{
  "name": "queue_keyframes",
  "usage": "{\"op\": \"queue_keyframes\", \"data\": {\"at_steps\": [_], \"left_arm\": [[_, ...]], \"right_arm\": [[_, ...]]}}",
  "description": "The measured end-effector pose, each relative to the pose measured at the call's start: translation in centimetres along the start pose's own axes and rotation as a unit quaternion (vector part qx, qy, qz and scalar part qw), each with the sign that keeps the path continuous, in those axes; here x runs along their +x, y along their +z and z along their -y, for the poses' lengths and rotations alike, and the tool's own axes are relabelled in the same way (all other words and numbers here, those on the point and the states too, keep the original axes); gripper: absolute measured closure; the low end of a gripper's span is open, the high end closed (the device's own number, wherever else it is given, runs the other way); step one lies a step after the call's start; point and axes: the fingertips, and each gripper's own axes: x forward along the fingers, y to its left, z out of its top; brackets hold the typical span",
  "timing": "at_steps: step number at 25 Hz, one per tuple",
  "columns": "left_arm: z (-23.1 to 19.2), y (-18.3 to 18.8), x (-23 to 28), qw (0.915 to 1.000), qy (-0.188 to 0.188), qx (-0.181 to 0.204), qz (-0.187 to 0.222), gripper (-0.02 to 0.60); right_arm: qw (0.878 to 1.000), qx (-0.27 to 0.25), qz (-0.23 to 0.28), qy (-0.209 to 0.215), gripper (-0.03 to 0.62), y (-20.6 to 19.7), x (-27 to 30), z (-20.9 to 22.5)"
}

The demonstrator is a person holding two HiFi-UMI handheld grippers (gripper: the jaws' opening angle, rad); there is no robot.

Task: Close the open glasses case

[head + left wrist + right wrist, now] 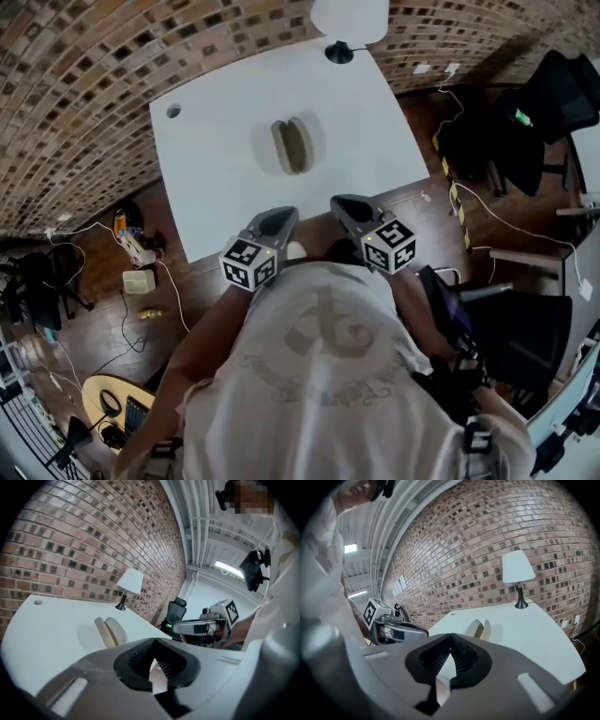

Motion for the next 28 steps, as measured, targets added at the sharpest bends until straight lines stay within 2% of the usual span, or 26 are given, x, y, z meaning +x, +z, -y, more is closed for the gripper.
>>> {"op": "queue_keyframes", "data": {"at_steps": [8, 16, 20, 23, 28], "left_arm": [[-3.5, 0.7, 2.3, 0.9992, 0.03, -0.025, -0.011, 0.577], [-7.3, 3.4, 5.7, 0.9941, 0.096, -0.039, -0.032, 0.577], [-9.0, 4.3, 7.4, 0.9899, 0.129, -0.042, -0.038, 0.577], [-9.9, 3.8, 8.4, 0.9838, 0.159, -0.056, -0.061, 0.577], [-11.7, 2.5, 8.9, 0.9655, 0.222, -0.09, -0.102, 0.577]], "right_arm": [[0.999, 0.006, -0.033, 0.023, 0.586, 0.6, 3.4, 3.1], [0.995, -0.012, -0.067, 0.073, 0.585, 2.6, 8.1, 8.7], [0.991, -0.017, -0.082, 0.108, 0.534, 3.2, 10.1, 11.1], [0.988, -0.006, -0.09, 0.124, 0.534, 3.2, 10.8, 12.9], [0.984, 0.006, -0.096, 0.152, 0.531, 2.6, 11.7, 14.2]]}}
